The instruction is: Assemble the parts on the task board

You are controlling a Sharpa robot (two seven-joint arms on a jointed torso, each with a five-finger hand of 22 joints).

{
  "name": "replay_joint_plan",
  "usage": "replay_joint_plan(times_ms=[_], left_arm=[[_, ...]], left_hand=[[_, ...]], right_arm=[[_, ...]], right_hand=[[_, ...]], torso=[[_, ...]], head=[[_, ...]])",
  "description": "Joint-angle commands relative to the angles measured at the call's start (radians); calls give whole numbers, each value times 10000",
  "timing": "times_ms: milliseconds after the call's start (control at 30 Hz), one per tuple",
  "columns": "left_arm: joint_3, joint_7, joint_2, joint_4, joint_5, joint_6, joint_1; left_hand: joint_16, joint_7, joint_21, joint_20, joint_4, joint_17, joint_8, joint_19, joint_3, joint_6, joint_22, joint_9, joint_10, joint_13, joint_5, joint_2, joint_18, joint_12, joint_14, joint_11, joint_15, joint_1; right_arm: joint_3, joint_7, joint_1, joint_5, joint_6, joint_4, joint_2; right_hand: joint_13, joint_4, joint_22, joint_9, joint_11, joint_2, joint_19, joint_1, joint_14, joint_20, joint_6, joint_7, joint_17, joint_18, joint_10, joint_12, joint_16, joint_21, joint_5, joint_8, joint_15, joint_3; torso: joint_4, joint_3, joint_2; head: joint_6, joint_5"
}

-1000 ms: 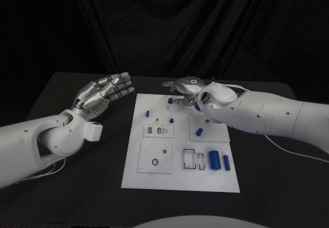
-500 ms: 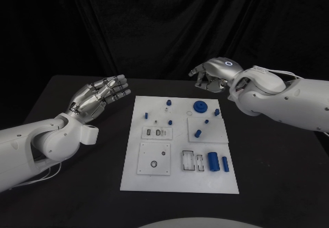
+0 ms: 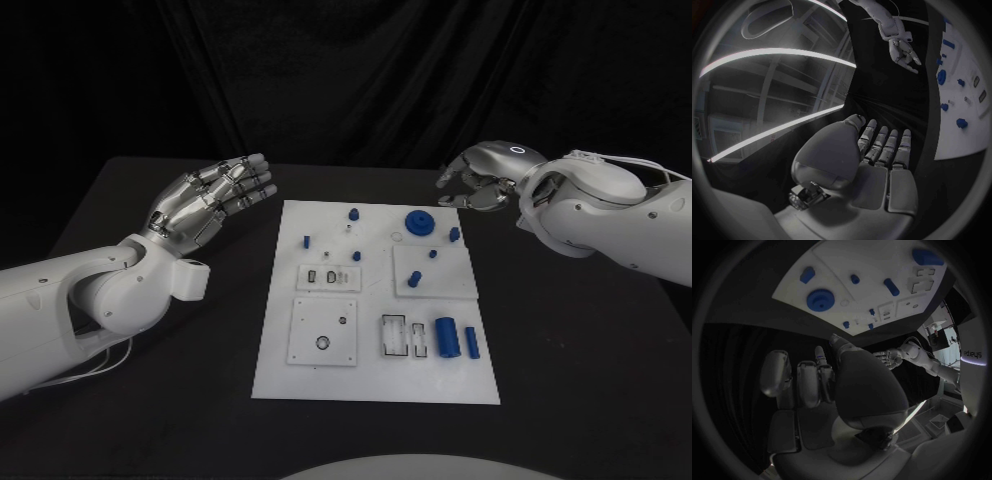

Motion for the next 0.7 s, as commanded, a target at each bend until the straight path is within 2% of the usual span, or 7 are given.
replay_joint_plan(times_ms=[33,133,200,300,467,700], left_arm=[[7,1304,28,-3,55,88,-12],[7,1293,41,-15,55,117,-15],[7,1291,44,-19,55,127,-16],[7,1288,39,-24,55,144,-17],[7,1288,37,-46,55,161,-20],[7,1286,58,-84,55,189,-27]], left_hand=[[48,169,-43,-3,-7,16,34,20,79,75,-14,13,9,12,41,11,-163,49,33,22,61,-108],[66,170,-40,-1,-9,19,35,25,102,75,-14,13,11,12,42,8,-166,56,48,21,72,-117],[66,170,-40,-1,-9,19,35,25,102,75,-14,13,11,12,42,8,-166,56,48,21,72,-117],[87,169,-41,0,-11,22,35,24,136,71,-15,12,9,11,44,4,-171,57,65,20,87,-130],[87,169,-41,0,-11,22,35,24,136,71,-15,12,9,11,44,4,-171,57,65,20,87,-130],[87,169,-41,0,-11,22,35,24,136,71,-15,12,9,11,44,4,-171,57,65,20,87,-130]], right_arm=[[8,-366,-139,261,593,-287,162],[7,-335,-324,274,633,-578,359],[7,-311,-420,277,664,-700,456],[8,-286,-566,281,740,-844,599],[9,-220,-737,284,700,-978,779],[11,-204,-811,284,622,-1130,973]], right_hand=[[2637,96,893,96,35,14,346,-219,1083,49,105,21,2723,-198,1161,120,592,570,-74,57,76,-197],[2637,219,1660,177,76,1,926,-393,1083,99,150,55,2723,-408,1161,120,592,1337,-186,73,121,-405],[2637,258,1814,183,92,-5,1045,-432,1083,113,90,75,2723,-450,1161,120,592,1491,-227,32,129,-469],[2637,324,1954,150,106,-13,1159,-510,1083,128,-80,90,2723,-490,1161,120,592,1630,-343,-72,141,-552],[2637,341,2075,55,112,-12,1264,-513,1083,139,-351,99,2723,-528,1161,120,592,1750,-424,-194,147,-599],[2637,320,2117,26,119,-3,1303,-478,1083,141,-409,114,2723,-542,1161,120,592,1792,-411,-200,150,-598]], torso=[[-31,-8,-22],[-43,-6,-25],[-25,-4,-18],[-11,-6,-17],[-22,-12,-24],[-27,-11,-26]], head=[[-34,16],[-43,26],[-39,36],[-43,37],[-40,49],[-29,14]])
